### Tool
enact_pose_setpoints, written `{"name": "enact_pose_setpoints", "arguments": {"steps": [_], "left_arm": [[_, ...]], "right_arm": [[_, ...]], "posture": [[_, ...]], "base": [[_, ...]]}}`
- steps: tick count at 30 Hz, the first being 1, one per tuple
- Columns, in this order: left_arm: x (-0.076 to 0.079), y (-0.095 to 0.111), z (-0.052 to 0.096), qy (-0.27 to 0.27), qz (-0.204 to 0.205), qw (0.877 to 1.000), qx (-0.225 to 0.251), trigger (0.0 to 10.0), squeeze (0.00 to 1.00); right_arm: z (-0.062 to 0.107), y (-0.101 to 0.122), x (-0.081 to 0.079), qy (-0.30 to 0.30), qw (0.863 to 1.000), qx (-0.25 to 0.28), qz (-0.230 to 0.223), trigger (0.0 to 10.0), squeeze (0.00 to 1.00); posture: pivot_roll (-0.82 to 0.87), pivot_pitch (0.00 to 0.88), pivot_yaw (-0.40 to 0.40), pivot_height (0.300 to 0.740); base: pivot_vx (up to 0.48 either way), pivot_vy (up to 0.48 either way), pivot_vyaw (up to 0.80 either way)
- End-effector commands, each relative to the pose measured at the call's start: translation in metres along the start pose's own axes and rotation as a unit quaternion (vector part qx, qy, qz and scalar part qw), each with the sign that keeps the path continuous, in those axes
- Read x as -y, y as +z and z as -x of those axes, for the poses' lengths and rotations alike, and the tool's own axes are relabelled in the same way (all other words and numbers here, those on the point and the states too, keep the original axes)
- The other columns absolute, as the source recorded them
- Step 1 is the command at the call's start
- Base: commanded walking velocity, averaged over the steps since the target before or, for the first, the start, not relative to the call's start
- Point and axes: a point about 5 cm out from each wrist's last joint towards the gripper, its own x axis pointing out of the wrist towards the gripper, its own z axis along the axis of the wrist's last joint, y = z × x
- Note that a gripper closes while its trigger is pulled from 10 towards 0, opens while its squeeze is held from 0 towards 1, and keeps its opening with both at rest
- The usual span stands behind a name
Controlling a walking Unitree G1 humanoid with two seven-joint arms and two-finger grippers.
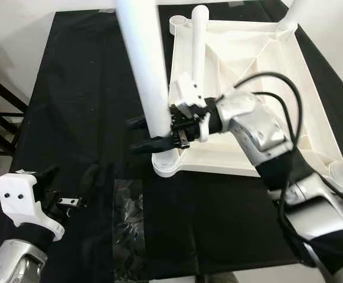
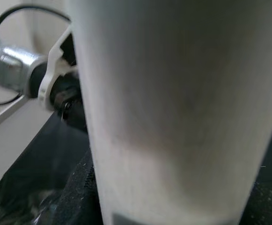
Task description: Building children table
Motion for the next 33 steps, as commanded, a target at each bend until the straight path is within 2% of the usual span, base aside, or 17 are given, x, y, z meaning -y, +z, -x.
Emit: {"name": "enact_pose_setpoints", "arguments": {"steps": [1,5,15,20,21,22,23,24,25,26,27,30,32,33], "left_arm": [[-0.002,-0.004,0.001,-0.001,0.002,1.0,-0.016,10.0,0.0],[-0.002,-0.005,0.001,0.0,0.002,1.0,-0.016,10.0,0.0],[-0.002,-0.005,0.001,-0.001,0.003,1.0,-0.016,10.0,0.0],[-0.001,-0.006,0.002,-0.001,0.003,1.0,-0.016,10.0,0.0],[-0.002,-0.005,0.003,0.005,0.008,1.0,-0.012,10.0,0.0],[-0.003,-0.005,0.004,0.01,0.013,1.0,-0.009,10.0,0.0],[-0.007,-0.001,0.005,0.024,0.013,1.0,0.003,10.0,0.0],[-0.013,0.003,0.006,0.038,0.011,0.999,0.017,10.0,0.0],[-0.013,0.003,0.006,0.038,0.011,0.999,0.017,10.0,0.0],[-0.017,0.006,0.006,0.045,0.004,0.999,0.022,10.0,0.0],[-0.022,0.008,0.005,0.048,-0.002,0.999,0.024,10.0,0.0],[-0.035,0.021,-0.001,0.049,-0.008,0.998,0.045,10.0,0.0],[-0.038,0.026,-0.003,0.042,-0.009,0.998,0.052,10.0,0.0],[-0.04,0.034,-0.009,0.028,-0.011,0.998,0.063,10.0,0.0]], "right_arm": [[-0.002,-0.069,-0.026,0.014,0.987,-0.093,-0.128,10.0,0.0],[-0.002,-0.071,-0.031,0.004,0.987,-0.077,-0.139,10.0,0.0],[0.0,-0.079,-0.033,-0.038,0.981,-0.092,-0.166,10.0,0.0],[0.0,-0.087,-0.034,-0.101,0.968,-0.123,-0.192,10.0,0.0],[-0.002,-0.095,-0.034,-0.185,0.945,-0.147,-0.224,10.0,0.0],[-0.002,-0.101,-0.036,-0.245,0.923,-0.167,-0.246,10.0,0.0],[-0.007,-0.106,-0.061,-0.324,0.893,-0.191,-0.248,10.0,0.0],[-0.004,-0.103,-0.09,-0.413,0.853,-0.207,-0.243,10.0,0.0],[-0.004,-0.103,-0.09,-0.413,0.853,-0.207,-0.243,10.0,0.0],[-0.006,-0.102,-0.103,-0.435,0.843,-0.205,-0.242,10.0,0.0],[-0.008,-0.103,-0.108,-0.448,0.837,-0.201,-0.242,10.0,0.0],[-0.015,-0.096,-0.1,-0.474,0.841,-0.18,-0.19,10.0,0.0],[-0.018,-0.096,-0.098,-0.475,0.842,-0.178,-0.181,10.0,0.0],[-0.019,-0.099,-0.096,-0.479,0.839,-0.177,-0.186,10.0,0.0]], "posture": [[0.05,0.426,0.017,0.74],[0.05,0.426,0.018,0.74],[0.04,0.416,0.014,0.74],[0.04,0.411,-0.003,0.74],[0.04,0.403,-0.021,0.74],[0.04,0.403,-0.021,0.74],[0.04,0.398,-0.031,0.74],[0.04,0.398,-0.031,0.74],[0.04,0.398,-0.031,0.74],[0.04,0.4,-0.022,0.74],[0.04,0.4,-0.018,0.74],[0.03,0.378,0.008,0.74],[0.03,0.371,0.009,0.74],[0.03,0.353,0.017,0.74]], "base": [[0.0,0.0,0.0],[0.0,0.0,0.0],[0.0,0.0,0.0],[0.0,0.0,0.0],[0.0,0.0,0.0],[0.0,0.0,0.0],[0.0,0.0,0.0],[0.0,0.0,0.0],[0.0,0.0,0.0],[0.0,0.0,0.0],[0.0,0.0,0.0],[0.0,0.0,0.0],[0.0,0.0,0.0],[0.0,0.0,0.0]]}}
